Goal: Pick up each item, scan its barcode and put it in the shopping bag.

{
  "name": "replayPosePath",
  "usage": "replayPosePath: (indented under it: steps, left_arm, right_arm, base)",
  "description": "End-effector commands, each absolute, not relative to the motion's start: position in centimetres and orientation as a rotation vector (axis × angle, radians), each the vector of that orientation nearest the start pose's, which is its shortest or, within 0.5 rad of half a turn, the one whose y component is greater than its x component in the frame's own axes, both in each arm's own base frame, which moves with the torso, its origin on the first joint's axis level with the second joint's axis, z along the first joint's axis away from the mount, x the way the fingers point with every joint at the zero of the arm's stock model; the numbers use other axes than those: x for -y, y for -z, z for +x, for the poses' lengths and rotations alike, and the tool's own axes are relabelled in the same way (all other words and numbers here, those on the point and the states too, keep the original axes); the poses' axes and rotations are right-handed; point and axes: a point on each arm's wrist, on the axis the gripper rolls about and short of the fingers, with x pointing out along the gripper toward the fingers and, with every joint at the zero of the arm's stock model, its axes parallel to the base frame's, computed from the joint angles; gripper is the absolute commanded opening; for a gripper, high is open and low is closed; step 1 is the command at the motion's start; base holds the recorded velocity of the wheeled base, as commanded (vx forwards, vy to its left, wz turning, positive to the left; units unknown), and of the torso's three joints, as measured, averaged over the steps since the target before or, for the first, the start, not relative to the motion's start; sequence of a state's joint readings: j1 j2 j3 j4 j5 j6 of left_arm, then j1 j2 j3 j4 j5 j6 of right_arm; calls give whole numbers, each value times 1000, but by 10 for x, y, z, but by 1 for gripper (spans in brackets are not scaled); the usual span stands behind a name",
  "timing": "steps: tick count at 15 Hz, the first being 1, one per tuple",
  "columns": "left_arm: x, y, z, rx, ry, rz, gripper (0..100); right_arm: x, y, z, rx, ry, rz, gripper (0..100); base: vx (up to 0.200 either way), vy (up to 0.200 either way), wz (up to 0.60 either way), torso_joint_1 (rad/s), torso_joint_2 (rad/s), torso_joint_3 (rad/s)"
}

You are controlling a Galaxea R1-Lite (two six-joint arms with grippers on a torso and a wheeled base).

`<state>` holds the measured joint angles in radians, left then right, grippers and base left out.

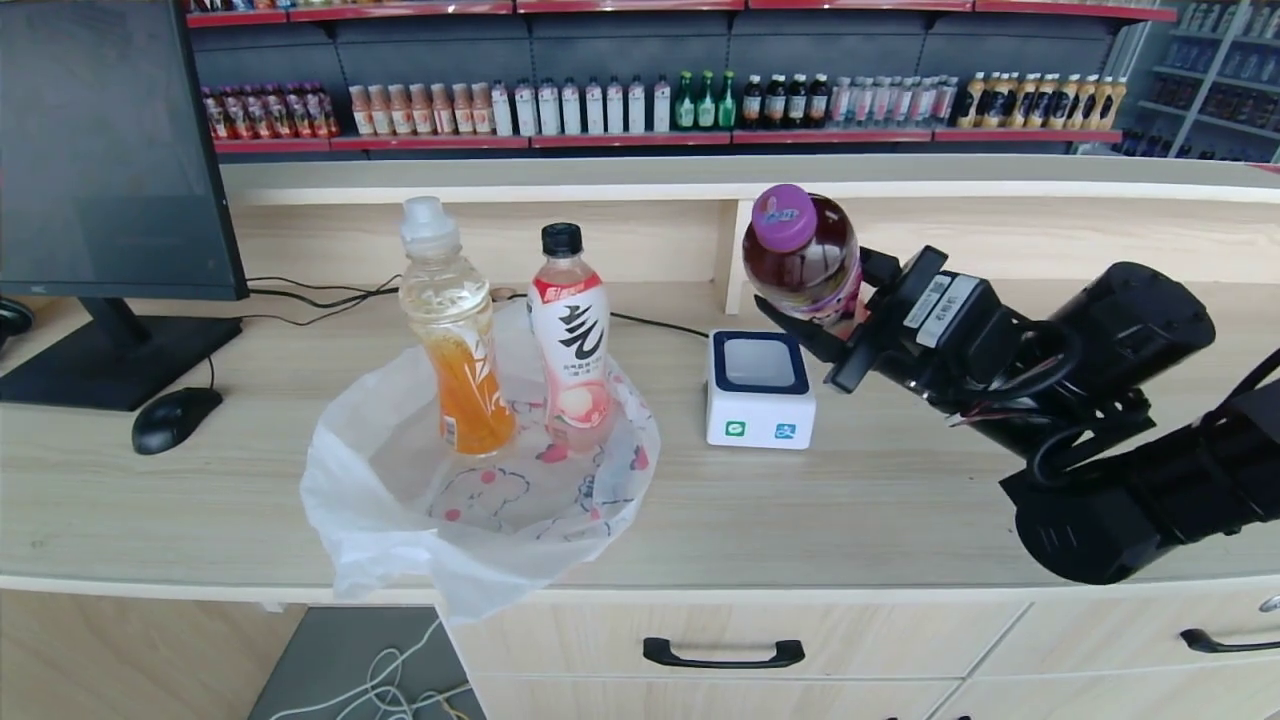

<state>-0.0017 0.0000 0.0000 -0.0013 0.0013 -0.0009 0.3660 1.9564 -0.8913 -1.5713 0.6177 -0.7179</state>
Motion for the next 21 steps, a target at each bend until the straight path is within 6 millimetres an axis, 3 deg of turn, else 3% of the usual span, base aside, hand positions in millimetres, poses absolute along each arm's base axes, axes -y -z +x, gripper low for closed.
replayPosePath:
  steps: [1,5,21]
  left_arm:
    - [0,-76,-23,2,0,-2,100]
    - [0,-76,-23,2,0,-3,100]
    - [0,-76,-23,3,0,-5,100]
  right_arm:
    - [-136,-210,335,869,-735,-718,0]
    - [-143,-189,346,851,-788,-744,0]
    - [-144,-184,352,868,-818,-767,0]
  base:
    - [0,0,0,0,0,0]
    - [0,0,0,0,0,0]
    - [0,0,0,0,0,0]
